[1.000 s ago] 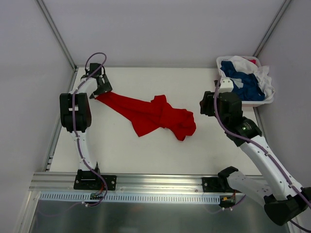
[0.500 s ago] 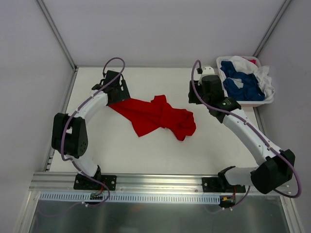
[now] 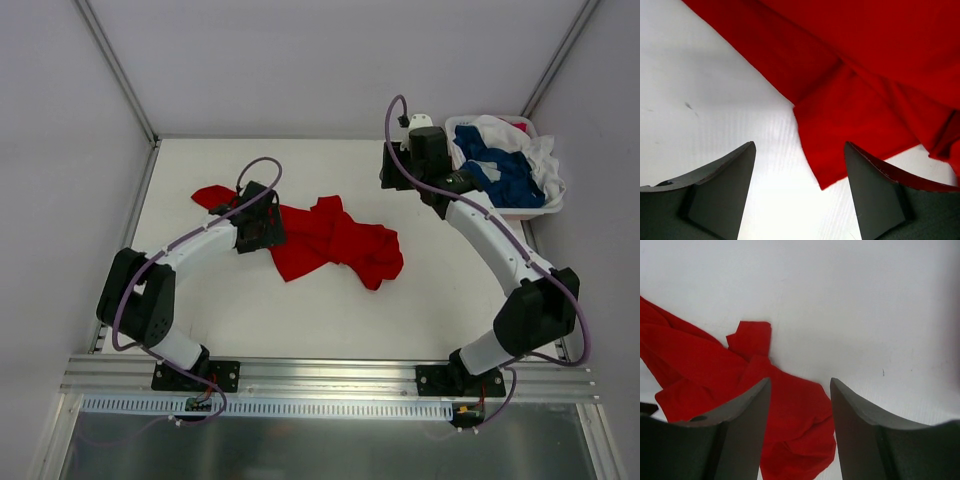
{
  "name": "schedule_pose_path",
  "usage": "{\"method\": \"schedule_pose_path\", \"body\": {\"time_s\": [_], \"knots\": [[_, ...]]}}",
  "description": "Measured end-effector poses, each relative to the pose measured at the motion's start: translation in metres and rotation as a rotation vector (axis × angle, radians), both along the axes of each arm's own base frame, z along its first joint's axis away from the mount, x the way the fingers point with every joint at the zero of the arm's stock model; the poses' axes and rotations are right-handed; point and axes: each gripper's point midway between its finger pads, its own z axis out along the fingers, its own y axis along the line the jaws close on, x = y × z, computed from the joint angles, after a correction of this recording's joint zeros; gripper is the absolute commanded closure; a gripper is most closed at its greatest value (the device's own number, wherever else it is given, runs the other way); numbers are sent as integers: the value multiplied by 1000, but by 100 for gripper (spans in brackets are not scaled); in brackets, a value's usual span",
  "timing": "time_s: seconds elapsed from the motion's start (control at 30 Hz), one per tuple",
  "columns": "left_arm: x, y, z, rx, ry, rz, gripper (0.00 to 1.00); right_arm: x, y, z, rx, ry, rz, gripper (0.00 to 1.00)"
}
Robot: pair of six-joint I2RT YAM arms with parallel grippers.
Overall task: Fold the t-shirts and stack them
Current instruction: Flatten out the tshirt
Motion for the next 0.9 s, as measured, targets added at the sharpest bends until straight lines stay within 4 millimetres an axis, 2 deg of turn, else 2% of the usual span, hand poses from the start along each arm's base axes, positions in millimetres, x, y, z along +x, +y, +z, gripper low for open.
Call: {"method": "schedule_pose_path", "body": {"time_s": [0.13, 0.27, 0.4, 0.6, 0.9], "knots": [[-20, -16, -10, -17, 32, -28, 28, 16, -1, 7, 16, -7, -6, 46], [-36, -13, -15, -37, 49, -6, 30, 27, -5, 4, 23, 5, -14, 46], [-54, -10, -16, -61, 51, 12, 31, 30, -9, -2, 24, 25, -16, 46], [-78, -22, -29, -78, 95, -10, 32, 33, -7, 0, 35, 30, -5, 46], [-83, -47, -55, -61, 151, -44, 35, 33, -2, 8, 53, 20, 17, 46]]}}
